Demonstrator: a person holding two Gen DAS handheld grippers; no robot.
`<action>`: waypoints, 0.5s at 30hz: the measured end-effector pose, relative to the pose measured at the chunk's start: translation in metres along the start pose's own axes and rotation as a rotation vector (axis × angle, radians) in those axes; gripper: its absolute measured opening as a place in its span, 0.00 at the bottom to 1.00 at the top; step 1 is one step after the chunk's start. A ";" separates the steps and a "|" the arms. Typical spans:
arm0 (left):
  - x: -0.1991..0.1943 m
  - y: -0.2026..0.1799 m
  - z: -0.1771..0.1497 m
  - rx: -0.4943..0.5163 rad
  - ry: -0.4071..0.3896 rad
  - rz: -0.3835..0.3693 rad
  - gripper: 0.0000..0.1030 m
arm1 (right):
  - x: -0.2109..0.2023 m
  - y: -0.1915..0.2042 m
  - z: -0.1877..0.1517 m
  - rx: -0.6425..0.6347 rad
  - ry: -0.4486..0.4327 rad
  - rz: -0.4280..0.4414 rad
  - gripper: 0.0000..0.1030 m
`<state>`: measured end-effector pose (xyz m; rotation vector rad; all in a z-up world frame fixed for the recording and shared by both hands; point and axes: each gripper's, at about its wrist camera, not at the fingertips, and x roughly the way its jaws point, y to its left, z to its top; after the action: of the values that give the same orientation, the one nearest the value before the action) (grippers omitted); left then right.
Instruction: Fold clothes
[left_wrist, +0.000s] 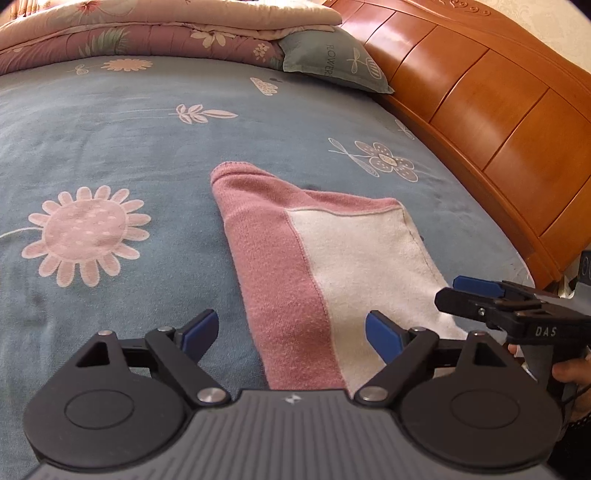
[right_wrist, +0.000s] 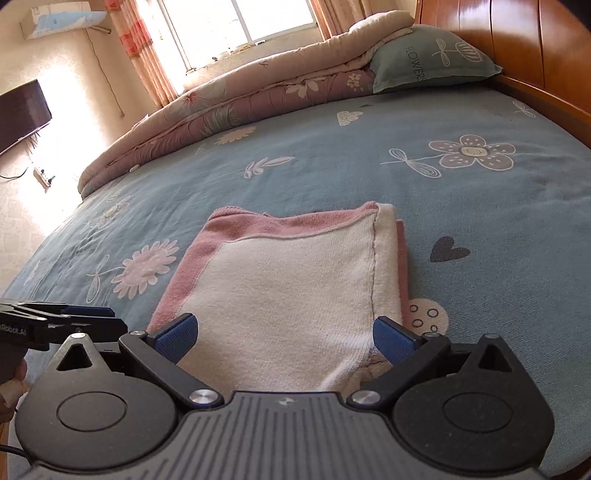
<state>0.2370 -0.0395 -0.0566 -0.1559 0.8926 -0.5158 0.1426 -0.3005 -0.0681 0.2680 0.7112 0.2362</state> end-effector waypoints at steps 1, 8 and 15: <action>0.003 0.001 0.008 -0.001 -0.015 -0.027 0.84 | -0.003 0.004 0.000 -0.017 -0.019 0.000 1.00; 0.051 -0.001 0.071 0.009 -0.059 -0.137 0.84 | 0.025 0.007 -0.011 -0.057 0.030 0.012 1.00; 0.132 -0.013 0.099 0.053 0.037 -0.079 0.84 | 0.037 0.021 -0.036 -0.229 0.039 -0.032 1.00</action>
<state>0.3771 -0.1239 -0.0834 -0.1345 0.9113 -0.6171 0.1436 -0.2634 -0.1098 0.0336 0.7194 0.2900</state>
